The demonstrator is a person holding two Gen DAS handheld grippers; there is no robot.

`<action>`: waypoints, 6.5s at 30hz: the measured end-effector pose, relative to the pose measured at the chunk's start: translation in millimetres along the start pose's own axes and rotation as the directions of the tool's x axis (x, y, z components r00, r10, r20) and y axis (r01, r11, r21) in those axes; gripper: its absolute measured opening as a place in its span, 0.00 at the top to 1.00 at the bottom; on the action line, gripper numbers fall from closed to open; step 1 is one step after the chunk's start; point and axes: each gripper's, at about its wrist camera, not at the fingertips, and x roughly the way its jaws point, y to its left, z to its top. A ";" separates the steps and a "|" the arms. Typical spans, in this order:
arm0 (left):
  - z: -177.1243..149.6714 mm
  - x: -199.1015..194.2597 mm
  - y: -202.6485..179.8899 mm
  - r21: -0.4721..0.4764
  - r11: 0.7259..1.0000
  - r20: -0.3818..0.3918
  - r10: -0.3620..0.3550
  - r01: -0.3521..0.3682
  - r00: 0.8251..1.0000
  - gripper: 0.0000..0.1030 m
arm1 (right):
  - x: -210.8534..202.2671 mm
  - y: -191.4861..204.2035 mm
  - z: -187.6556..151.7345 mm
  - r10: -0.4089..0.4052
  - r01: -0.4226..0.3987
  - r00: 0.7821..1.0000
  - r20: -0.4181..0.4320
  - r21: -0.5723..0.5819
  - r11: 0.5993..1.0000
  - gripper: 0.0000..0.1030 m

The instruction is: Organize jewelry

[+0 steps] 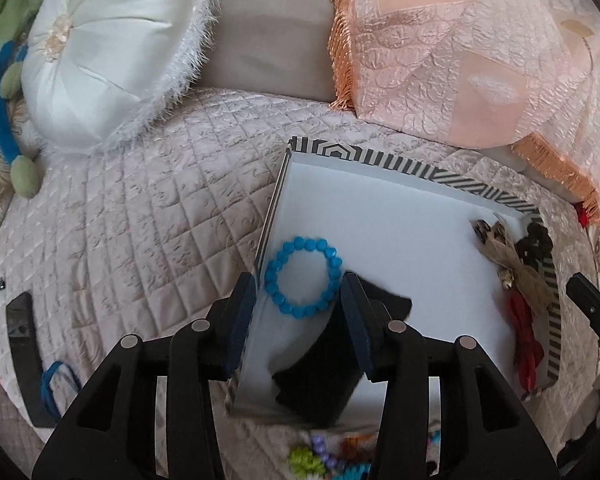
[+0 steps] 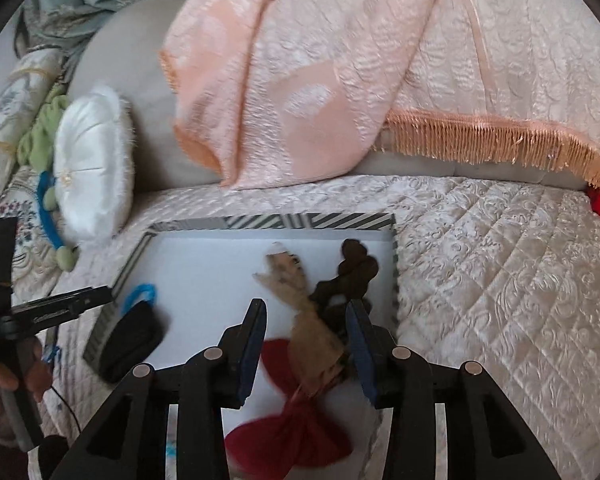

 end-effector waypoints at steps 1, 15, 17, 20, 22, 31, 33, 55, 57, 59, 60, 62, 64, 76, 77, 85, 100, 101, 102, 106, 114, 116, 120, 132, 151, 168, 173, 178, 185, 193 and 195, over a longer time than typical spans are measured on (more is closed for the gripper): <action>-4.6 -5.4 -1.0 0.002 1.000 0.009 0.004 -0.004 1.000 0.57 | -5.3 4.1 -5.0 0.000 0.000 1.000 0.005 -0.005 1.000 0.62; -73.0 -77.5 -14.8 0.039 0.998 0.140 0.037 -0.043 0.989 0.57 | -57.7 54.6 -59.4 -0.035 0.036 0.999 0.027 -0.041 0.998 0.62; -81.8 -84.9 -16.2 0.037 0.998 0.152 0.036 -0.042 0.988 0.57 | -63.2 60.2 -65.5 -0.030 0.031 0.999 0.029 -0.045 0.998 0.61; -96.4 -94.9 -19.8 0.043 0.998 0.162 0.038 -0.046 0.986 0.57 | -73.2 68.8 -75.4 -0.020 0.022 0.999 0.032 -0.052 0.998 0.61; -105.1 -99.5 -21.4 0.042 0.998 0.162 0.037 -0.044 0.986 0.57 | -80.4 74.6 -82.2 -0.018 0.020 0.999 0.037 -0.058 0.998 0.60; -135.4 -121.6 -27.6 0.036 0.999 0.179 0.027 -0.034 0.983 0.57 | -110.1 91.4 -101.1 -0.015 0.020 0.998 0.062 -0.081 0.997 0.55; -139.1 -126.2 -29.6 0.039 0.999 0.186 0.029 -0.036 0.982 0.57 | -115.2 93.5 -104.2 -0.016 0.021 0.998 0.068 -0.084 0.996 0.55; -157.9 -166.2 -42.6 0.063 0.997 0.245 0.015 -0.032 0.969 0.56 | -152.3 105.1 -116.0 -0.034 0.045 0.993 0.111 -0.100 0.994 0.48; -158.8 -166.8 -43.3 0.068 0.997 0.243 0.012 -0.030 0.970 0.56 | -154.0 105.4 -116.1 -0.033 0.045 0.993 0.113 -0.102 0.994 0.48; -159.8 -166.8 -43.5 0.068 0.997 0.239 0.009 -0.026 0.971 0.56 | -155.3 105.9 -116.0 -0.036 0.048 0.993 0.115 -0.104 0.993 0.47; -160.1 -166.5 -43.5 0.067 0.997 0.237 0.008 -0.024 0.971 0.56 | -155.7 106.1 -116.3 -0.037 0.049 0.993 0.115 -0.105 0.993 0.47; -160.8 -165.8 -43.9 0.067 0.997 0.234 0.008 -0.024 0.972 0.56 | -155.5 105.8 -116.4 -0.037 0.049 0.993 0.113 -0.104 0.993 0.46; -161.5 -165.1 -44.3 0.068 0.997 0.233 0.009 -0.026 0.972 0.56 | -154.5 105.1 -116.7 -0.038 0.050 0.993 0.109 -0.103 0.993 0.45; -162.6 -154.7 -43.4 0.067 0.997 0.213 0.007 -0.022 0.977 0.56 | -146.0 102.6 -119.6 -0.039 0.048 0.996 0.084 -0.103 0.994 0.45; -162.8 -153.4 -43.3 0.067 0.998 0.210 0.006 -0.020 0.978 0.56 | -144.9 102.4 -119.9 -0.039 0.047 0.996 0.080 -0.102 0.994 0.45; -161.8 -146.1 -43.6 0.070 0.997 0.192 0.005 -0.019 0.981 0.56 | -137.9 99.5 -121.9 -0.039 0.044 0.997 0.060 -0.095 0.994 0.45; -148.9 -102.8 -0.1 -0.091 0.981 0.015 -0.172 0.173 0.985 0.45 | -111.4 63.4 -127.1 0.000 0.000 1.000 0.012 -0.053 0.999 0.44; -147.9 -98.1 4.2 -0.112 0.976 0.001 -0.187 0.186 0.982 0.45 | -109.0 63.5 -127.2 0.002 -0.002 1.000 0.009 -0.063 0.998 0.45; -147.1 -92.2 8.6 -0.138 0.970 -0.017 -0.207 0.202 0.978 0.45 | -105.5 64.2 -127.2 0.007 -0.007 1.000 0.003 -0.075 0.997 0.45; -146.2 -76.1 20.4 -0.192 0.962 -0.052 -0.208 0.194 0.977 0.45 | -87.0 67.2 -127.9 0.041 -0.045 0.998 -0.040 -0.102 0.994 0.45; -145.8 -46.2 27.7 -0.195 0.964 -0.102 -0.205 0.183 0.973 0.45 | -54.4 73.7 -134.6 0.055 -0.070 0.993 -0.102 -0.154 0.986 0.46; -146.8 -39.3 26.7 -0.191 0.963 -0.113 -0.213 0.189 0.971 0.45 | -46.2 72.2 -134.6 0.056 -0.074 0.992 -0.115 -0.160 0.984 0.49; -146.4 -26.7 23.2 -0.190 0.965 -0.127 -0.208 0.182 0.970 0.45 | -31.0 70.1 -132.3 0.047 -0.071 0.990 -0.136 -0.172 0.983 0.54; -140.7 -13.3 5.3 -0.130 0.973 -0.123 -0.208 0.192 0.970 0.84 | 19.2 69.7 -130.0 -0.027 -0.020 0.982 -0.189 -0.243 0.970 0.82; -99.8 -116.5 19.2 -0.074 0.958 0.058 -0.273 0.277 0.960 0.93 | -86.4 89.6 -95.4 0.129 -0.125 0.992 0.001 -0.231 0.965 0.92; -33.2 -118.3 -39.2 0.042 0.969 0.103 -0.245 0.242 0.964 0.93 | -81.9 88.5 -49.1 0.113 -0.102 0.993 0.041 -0.220 0.970 0.92; -21.7 -89.2 -60.7 0.056 0.973 0.067 -0.229 0.226 0.971 0.93 | -57.6 84.8 -45.7 0.119 -0.116 0.993 0.006 -0.198 0.973 0.91; -12.8 -60.1 -71.9 0.067 0.975 0.026 -0.212 0.210 0.977 0.93 | -32.1 82.1 -42.9 0.131 -0.135 0.991 -0.035 -0.186 0.973 0.91; -1.1 -19.4 -75.9 0.077 0.982 -0.021 -0.169 0.170 0.985 0.93 | 10.0 73.7 -33.0 0.120 -0.134 0.988 -0.092 -0.168 0.977 0.91; 27.7 10.5 -74.6 0.070 0.988 -0.022 -0.136 0.137 0.990 0.93 | 56.0 60.0 -11.5 0.077 -0.102 0.987 -0.138 -0.183 0.978 0.91; 36.4 17.2 -74.1 0.062 0.989 -0.021 -0.132 0.133 0.991 0.93 | 66.9 58.5 -5.2 0.070 -0.099 0.986 -0.152 -0.190 0.977 0.91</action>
